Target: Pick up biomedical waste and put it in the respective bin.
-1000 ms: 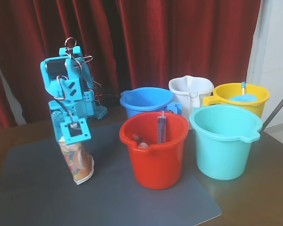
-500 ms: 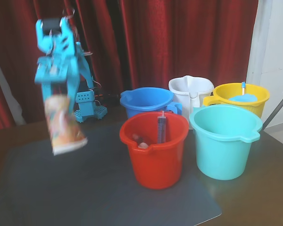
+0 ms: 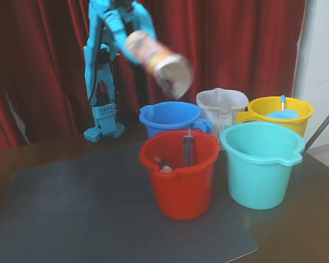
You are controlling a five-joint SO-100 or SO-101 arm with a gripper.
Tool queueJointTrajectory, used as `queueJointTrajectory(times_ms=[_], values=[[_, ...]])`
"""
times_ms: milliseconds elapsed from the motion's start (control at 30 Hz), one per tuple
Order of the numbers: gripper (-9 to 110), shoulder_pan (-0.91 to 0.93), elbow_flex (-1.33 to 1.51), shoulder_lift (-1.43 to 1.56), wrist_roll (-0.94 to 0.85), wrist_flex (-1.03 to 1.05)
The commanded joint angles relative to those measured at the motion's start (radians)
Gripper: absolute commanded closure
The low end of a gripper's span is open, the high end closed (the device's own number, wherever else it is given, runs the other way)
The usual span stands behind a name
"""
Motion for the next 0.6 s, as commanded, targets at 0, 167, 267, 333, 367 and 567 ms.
queueJointTrajectory(times_ms=[0,167,267,333,367,567], values=[[102,-0.063,-0.046,-0.080,0.014,-0.127],[102,-0.127,-0.186,-0.242,0.044,-0.201],[102,-0.161,-0.310,-0.354,0.072,-0.201],[102,-0.163,-0.396,-0.425,0.072,-0.199],[102,-0.166,-0.442,-0.463,0.072,-0.201],[102,-0.264,-0.634,-0.657,0.077,-0.288]])
